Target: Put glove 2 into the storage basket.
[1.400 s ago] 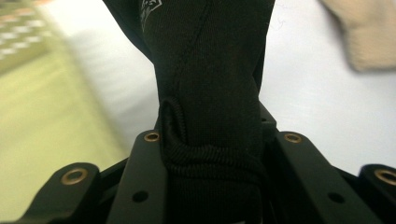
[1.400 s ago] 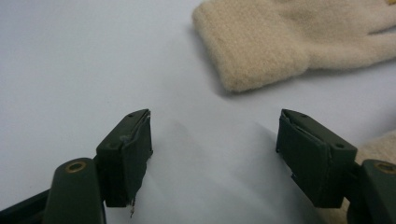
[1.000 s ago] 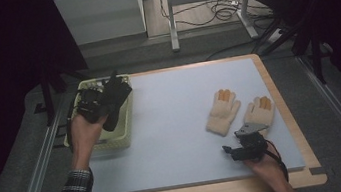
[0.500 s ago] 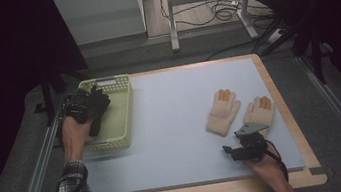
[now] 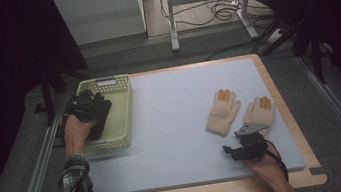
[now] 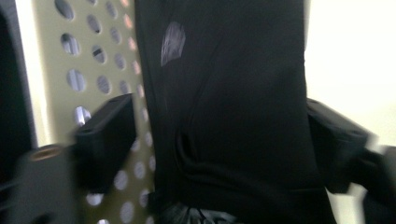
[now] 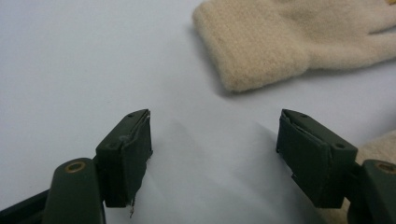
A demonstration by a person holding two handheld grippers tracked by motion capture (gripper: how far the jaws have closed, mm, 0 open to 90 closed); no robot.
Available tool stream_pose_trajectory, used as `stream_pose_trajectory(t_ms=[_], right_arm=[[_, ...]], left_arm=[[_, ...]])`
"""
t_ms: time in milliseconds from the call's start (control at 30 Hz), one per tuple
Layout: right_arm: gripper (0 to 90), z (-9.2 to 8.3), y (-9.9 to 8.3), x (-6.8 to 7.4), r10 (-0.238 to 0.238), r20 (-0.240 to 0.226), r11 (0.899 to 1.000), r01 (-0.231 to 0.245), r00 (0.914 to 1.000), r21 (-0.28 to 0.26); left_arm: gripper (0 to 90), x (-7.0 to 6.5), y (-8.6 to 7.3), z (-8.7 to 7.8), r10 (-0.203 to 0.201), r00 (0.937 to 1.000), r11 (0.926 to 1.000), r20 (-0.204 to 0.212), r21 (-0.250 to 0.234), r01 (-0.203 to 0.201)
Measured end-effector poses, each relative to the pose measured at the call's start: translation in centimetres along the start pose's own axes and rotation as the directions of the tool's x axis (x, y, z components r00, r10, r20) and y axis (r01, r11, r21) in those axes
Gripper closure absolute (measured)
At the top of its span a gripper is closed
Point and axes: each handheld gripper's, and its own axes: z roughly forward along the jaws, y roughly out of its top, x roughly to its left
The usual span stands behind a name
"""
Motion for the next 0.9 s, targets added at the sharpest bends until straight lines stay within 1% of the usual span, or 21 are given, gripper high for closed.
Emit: stream_pose_trajectory(t_ms=[33, 67, 100, 133, 167, 233, 267, 300, 333, 367, 400, 467, 533, 633, 667, 733, 767, 800, 833, 867, 900], right_arm=[[26.0, 0.0, 0.0, 0.0, 0.000, 0.000, 1.000, 0.000, 1.0000, 0.000], [26.0, 0.0, 0.0, 0.0, 0.000, 0.000, 1.000, 0.000, 1.0000, 0.000], [26.0, 0.0, 0.0, 0.0, 0.000, 0.000, 1.000, 0.000, 1.0000, 0.000], [26.0, 0.0, 0.0, 0.0, 0.000, 0.000, 1.000, 0.000, 1.0000, 0.000], [26.0, 0.0, 0.0, 0.0, 0.000, 0.000, 1.000, 0.000, 1.0000, 0.000], [26.0, 0.0, 0.0, 0.0, -0.001, 0.000, 1.000, 0.001, 1.0000, 0.000], [26.0, 0.0, 0.0, 0.0, 0.000, 0.000, 1.000, 0.000, 1.0000, 0.000], [26.0, 0.0, 0.0, 0.0, 0.000, 0.000, 1.000, 0.000, 1.0000, 0.000], [26.0, 0.0, 0.0, 0.0, 0.000, 0.000, 1.000, 0.000, 1.0000, 0.000], [26.0, 0.0, 0.0, 0.0, 0.000, 0.000, 1.000, 0.000, 1.0000, 0.000], [26.0, 0.0, 0.0, 0.0, 0.000, 0.000, 1.000, 0.000, 1.0000, 0.000], [26.0, 0.0, 0.0, 0.0, 0.000, 0.000, 1.000, 0.000, 1.0000, 0.000], [26.0, 0.0, 0.0, 0.0, -0.001, 0.001, 1.000, 0.001, 1.0000, 0.000], [26.0, 0.0, 0.0, 0.0, -0.001, 0.001, 1.000, 0.001, 1.0000, 0.000], [26.0, 0.0, 0.0, 0.0, -0.001, 0.001, 1.000, 0.001, 1.0000, 0.000], [26.0, 0.0, 0.0, 0.0, -0.002, 0.001, 1.000, 0.002, 1.0000, 0.003], [26.0, 0.0, 0.0, 0.0, -0.002, 0.001, 1.000, 0.002, 1.0000, 0.003], [26.0, 0.0, 0.0, 0.0, -0.002, 0.001, 1.000, 0.002, 1.0000, 0.003], [26.0, 0.0, 0.0, 0.0, -0.002, 0.001, 1.000, 0.002, 1.0000, 0.003], [26.0, 0.0, 0.0, 0.0, -0.002, 0.001, 1.000, 0.002, 1.0000, 0.003], [26.0, 0.0, 0.0, 0.0, -0.001, 0.001, 1.000, 0.001, 1.0000, 0.004]], left_arm=[[7.3, 0.0, -0.1, -0.3, -0.002, 1.0000, 0.9999, 0.002, -0.012, 0.002], [7.3, 0.0, -0.1, -0.6, 0.002, 1.0000, 0.9997, 0.004, -0.024, -0.002], [5.1, 0.0, -0.2, -1.1, 0.007, 0.9999, 0.9994, 0.012, -0.035, -0.006], [3.0, 0.0, -0.4, -1.5, 0.012, 0.9996, 0.9987, 0.027, -0.049, -0.010], [2.8, 0.1, -0.5, -1.8, 0.014, 0.9992, 0.9982, 0.037, -0.058, -0.012], [2.4, 0.3, -0.9, -2.7, 0.011, 0.9976, 0.9943, 0.068, -0.107, -0.003], [2.4, 0.4, -1.1, -3.2, 0.009, 0.9946, 0.9901, 0.103, -0.140, 0.006], [2.4, 0.4, -1.3, -3.5, 0.008, 0.9920, 0.9874, 0.126, -0.158, 0.012], [2.5, 0.4, -1.6, -3.9, 0.009, 0.9879, 0.9834, 0.155, -0.180, 0.020], [2.5, 0.4, -1.8, -4.1, 0.012, 0.9842, 0.9791, 0.177, -0.202, 0.024], [2.5, 0.2, -2.1, -4.4, 0.024, 0.9802, 0.9741, 0.197, -0.225, 0.021], [2.4, -0.2, -2.5, -4.8, 0.043, 0.9755, 0.9672, 0.216, -0.254, 0.014], [1.6, -0.8, -2.9, -5.2, 0.076, 0.9704, 0.9593, 0.229, -0.282, -0.009], [1.5, -1.9, -3.6, -6.0, 0.129, 0.9631, 0.9430, 0.237, -0.330, -0.045], [1.2, -2.4, -3.8, -6.4, 0.152, 0.9602, 0.9334, 0.235, -0.354, -0.061], [0.2, -3.2, -4.2, -7.0, 0.179, 0.9543, 0.9206, 0.240, -0.383, -0.076], [0.2, -3.7, -4.4, -7.3, 0.190, 0.9509, 0.9128, 0.245, -0.401, -0.079], [0.0, -4.3, -4.7, -7.7, 0.204, 0.9472, 0.9023, 0.248, -0.423, -0.084], [0.0, -4.7, -4.9, -8.0, 0.214, 0.9449, 0.8959, 0.247, -0.435, -0.089], [0.0, -5.7, -5.5, -8.5, 0.238, 0.9368, 0.8804, 0.256, -0.464, -0.097], [0.0, -5.7, -5.5, -8.5, 0.238, 0.9368, 0.8804, 0.256, -0.464, -0.097]])
